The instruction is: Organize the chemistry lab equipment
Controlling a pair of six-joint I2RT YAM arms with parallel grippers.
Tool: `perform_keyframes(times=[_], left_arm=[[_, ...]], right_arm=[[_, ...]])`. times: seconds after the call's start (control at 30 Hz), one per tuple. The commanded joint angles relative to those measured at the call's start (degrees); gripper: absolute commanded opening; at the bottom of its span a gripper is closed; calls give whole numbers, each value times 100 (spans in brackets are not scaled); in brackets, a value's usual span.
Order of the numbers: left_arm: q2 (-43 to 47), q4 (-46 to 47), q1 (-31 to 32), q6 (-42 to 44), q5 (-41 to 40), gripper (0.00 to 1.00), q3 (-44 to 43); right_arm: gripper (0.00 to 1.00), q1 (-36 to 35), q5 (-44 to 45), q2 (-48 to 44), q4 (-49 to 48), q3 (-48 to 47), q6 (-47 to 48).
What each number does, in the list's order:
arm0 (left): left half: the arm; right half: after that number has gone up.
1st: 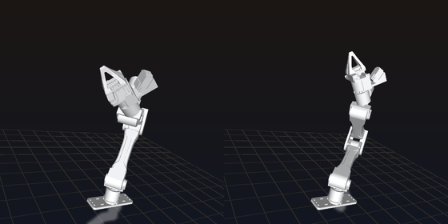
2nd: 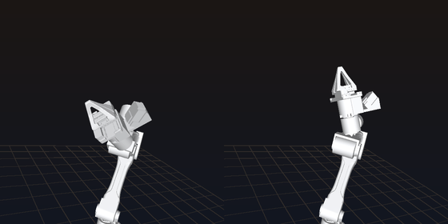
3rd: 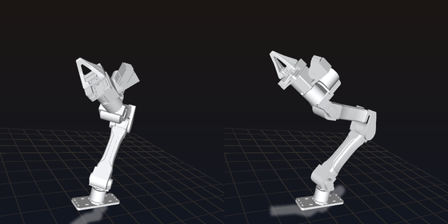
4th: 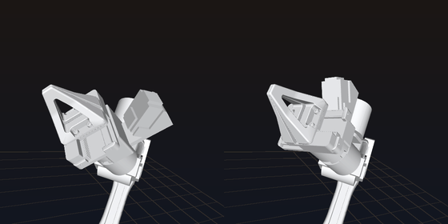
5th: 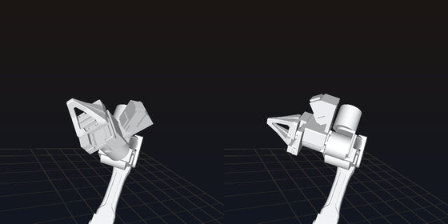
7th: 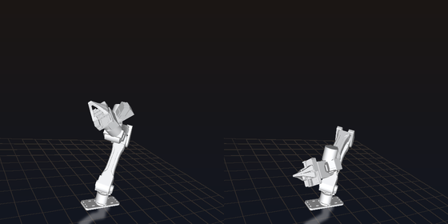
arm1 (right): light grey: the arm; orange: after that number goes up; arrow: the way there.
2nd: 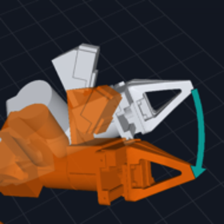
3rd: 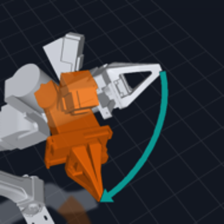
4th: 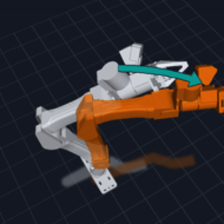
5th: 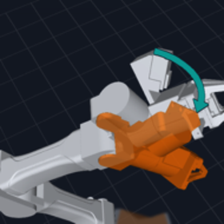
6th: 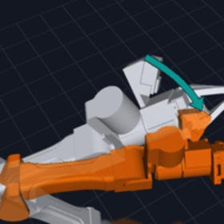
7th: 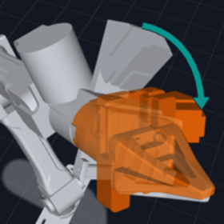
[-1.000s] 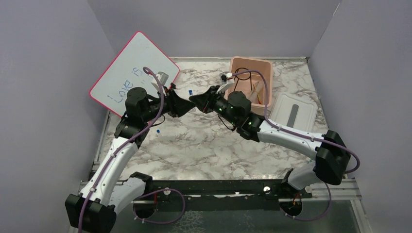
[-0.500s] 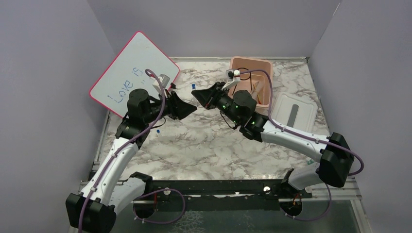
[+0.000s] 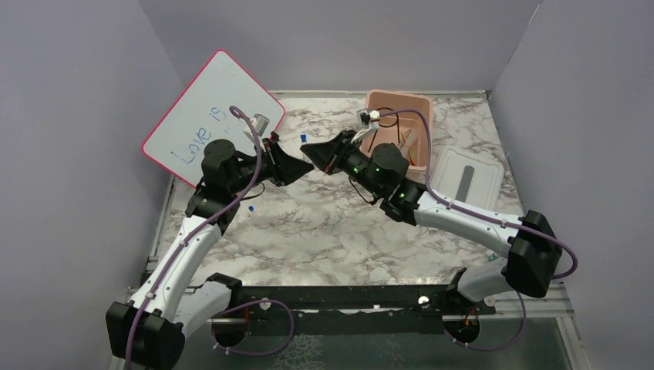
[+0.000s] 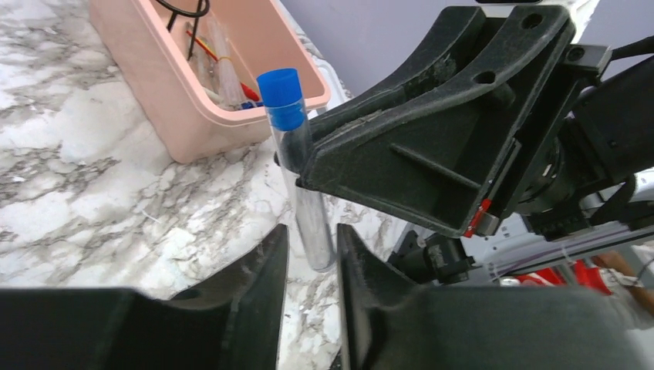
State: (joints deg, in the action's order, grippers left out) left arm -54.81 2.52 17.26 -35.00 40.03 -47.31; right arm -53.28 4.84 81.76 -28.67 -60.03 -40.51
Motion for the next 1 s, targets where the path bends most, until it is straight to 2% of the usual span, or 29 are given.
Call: perform_keyframes(times=[0.0, 0.1, 0.17, 0.23, 0.3, 0.43, 0.53, 0.67, 0.83, 0.97], left_arm=[[-53, 317, -12, -47, 134, 21, 93], [-29, 250, -12, 108, 104, 7, 59], [16, 185, -12, 331, 42, 0, 31], [64, 113, -12, 721, -36, 0, -12], [81, -54, -13, 1152, -147, 0, -120], [173, -313, -16, 1919, -224, 0, -287], [262, -693, -12, 2485, -217, 0, -381], [426, -764, -12, 2801, -87, 0, -360], [570, -753, -12, 2953, 101, 0, -280], [639, -753, -12, 2995, 65, 0, -248]], right_arm=[[15, -25, -311, -137, -296, 35, -38], [17, -25, -372, -148, -191, -1, 0], [22, -25, -399, -151, 23, -78, 48], [33, -21, -354, -180, 341, -187, 125], [39, 7, -373, -179, 894, -453, 229], [43, 43, -357, 18, 2422, -1311, 374], [45, 54, -426, 45, 2718, -1548, 619], [51, 76, -360, 286, 3617, -2215, 940], [50, 81, -725, 476, 3936, -2602, 1135], [38, 85, -844, 540, 4082, -2735, 1211]])
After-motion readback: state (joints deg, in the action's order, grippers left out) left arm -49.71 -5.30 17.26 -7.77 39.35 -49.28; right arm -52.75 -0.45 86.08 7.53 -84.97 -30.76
